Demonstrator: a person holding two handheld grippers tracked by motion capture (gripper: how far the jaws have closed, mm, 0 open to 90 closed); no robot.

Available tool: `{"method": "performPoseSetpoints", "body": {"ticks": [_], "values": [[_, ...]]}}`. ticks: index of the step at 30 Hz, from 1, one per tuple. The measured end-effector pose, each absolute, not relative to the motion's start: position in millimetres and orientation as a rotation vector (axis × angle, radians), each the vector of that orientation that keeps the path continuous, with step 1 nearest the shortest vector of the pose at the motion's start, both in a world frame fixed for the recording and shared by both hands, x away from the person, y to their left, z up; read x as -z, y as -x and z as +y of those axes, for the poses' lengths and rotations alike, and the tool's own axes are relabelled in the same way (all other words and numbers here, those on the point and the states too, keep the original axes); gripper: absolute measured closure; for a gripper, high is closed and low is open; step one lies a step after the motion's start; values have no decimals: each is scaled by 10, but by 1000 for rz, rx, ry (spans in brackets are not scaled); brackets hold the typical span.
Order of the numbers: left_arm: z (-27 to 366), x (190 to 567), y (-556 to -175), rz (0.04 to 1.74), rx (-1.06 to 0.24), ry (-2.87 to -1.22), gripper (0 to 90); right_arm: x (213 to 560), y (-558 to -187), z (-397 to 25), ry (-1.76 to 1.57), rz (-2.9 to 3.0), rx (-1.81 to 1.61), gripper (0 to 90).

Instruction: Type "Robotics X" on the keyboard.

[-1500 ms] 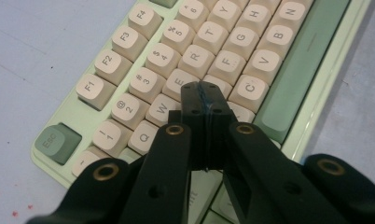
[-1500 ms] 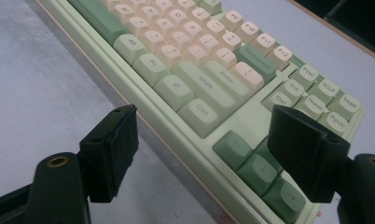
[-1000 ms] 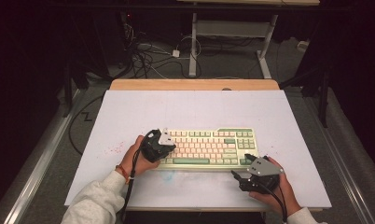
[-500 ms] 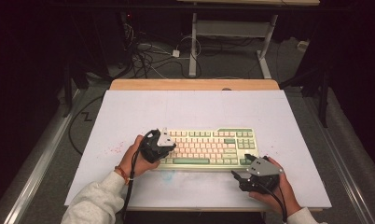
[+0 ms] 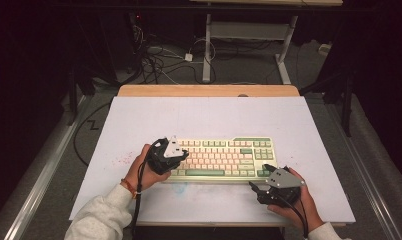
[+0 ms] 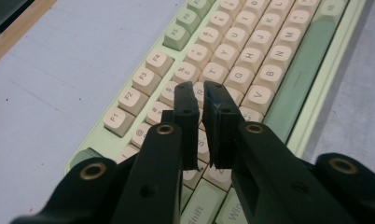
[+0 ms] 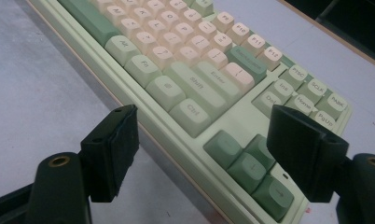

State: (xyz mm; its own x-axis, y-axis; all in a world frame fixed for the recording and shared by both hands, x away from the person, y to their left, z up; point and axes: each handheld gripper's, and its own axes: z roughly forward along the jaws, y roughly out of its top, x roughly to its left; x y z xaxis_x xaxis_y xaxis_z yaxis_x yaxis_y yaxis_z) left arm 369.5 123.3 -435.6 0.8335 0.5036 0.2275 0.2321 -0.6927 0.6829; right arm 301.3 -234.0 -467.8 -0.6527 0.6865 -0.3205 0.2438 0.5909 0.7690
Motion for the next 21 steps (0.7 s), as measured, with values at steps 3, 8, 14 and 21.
{"method": "performPoseSetpoints", "body": {"ticks": [3, 8, 14, 21], "values": [[1237, 4345, -3688, 529, -536, -2337, 780, 4673, -3012, -2345, -738, 2201, -940, 257], [1257, 4322, -3660, 519, -555, -2312, 715, 4650, -3015, -2370, -757, 2178, -957, 259], [1280, 4294, -3614, 525, -619, -2273, 575, 4650, -3013, -2370, -756, 2179, -955, 259], [1306, 4266, -3565, 525, -645, -2239, 464, 4647, -3013, -2374, -755, 2179, -956, 259]]}}
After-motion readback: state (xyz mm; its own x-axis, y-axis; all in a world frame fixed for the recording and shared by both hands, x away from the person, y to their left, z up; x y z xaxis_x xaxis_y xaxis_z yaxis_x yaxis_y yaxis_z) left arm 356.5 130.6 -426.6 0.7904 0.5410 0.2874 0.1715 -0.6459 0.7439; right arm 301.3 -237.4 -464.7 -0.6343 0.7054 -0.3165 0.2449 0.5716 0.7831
